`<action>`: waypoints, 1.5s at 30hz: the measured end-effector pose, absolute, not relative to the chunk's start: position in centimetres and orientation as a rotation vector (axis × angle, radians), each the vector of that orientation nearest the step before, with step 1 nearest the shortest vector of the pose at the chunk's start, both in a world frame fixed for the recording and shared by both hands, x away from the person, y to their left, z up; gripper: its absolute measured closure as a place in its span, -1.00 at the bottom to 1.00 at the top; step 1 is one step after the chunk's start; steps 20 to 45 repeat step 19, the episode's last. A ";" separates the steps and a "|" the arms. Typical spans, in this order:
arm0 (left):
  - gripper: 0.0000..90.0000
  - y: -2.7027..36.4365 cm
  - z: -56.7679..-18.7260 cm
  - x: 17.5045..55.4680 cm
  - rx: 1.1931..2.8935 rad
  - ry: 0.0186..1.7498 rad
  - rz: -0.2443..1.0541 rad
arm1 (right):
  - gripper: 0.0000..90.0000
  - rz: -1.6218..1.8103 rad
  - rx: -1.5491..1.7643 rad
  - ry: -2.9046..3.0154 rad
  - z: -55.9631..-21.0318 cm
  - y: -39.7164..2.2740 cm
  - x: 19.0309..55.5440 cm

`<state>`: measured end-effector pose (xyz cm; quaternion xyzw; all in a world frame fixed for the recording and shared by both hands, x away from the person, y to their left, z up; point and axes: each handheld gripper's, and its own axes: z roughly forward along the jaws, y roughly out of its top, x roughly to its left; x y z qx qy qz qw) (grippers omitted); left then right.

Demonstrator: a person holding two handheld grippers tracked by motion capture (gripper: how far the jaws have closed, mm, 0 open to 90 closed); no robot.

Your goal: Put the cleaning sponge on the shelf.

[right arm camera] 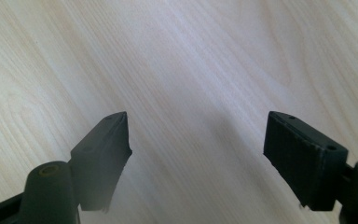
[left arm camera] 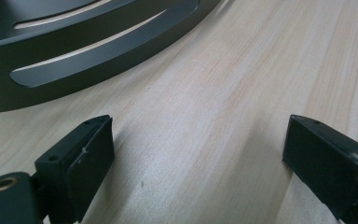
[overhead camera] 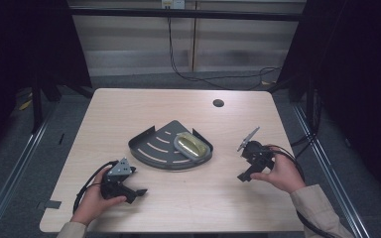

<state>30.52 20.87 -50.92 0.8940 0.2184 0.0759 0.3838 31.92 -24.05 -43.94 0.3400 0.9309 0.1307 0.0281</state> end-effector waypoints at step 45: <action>-0.81 20.9 -50.9 30.5 2.279 0.557 0.193 | -0.50 0.453 1.120 2.806 -44.9 -26.2 29.9</action>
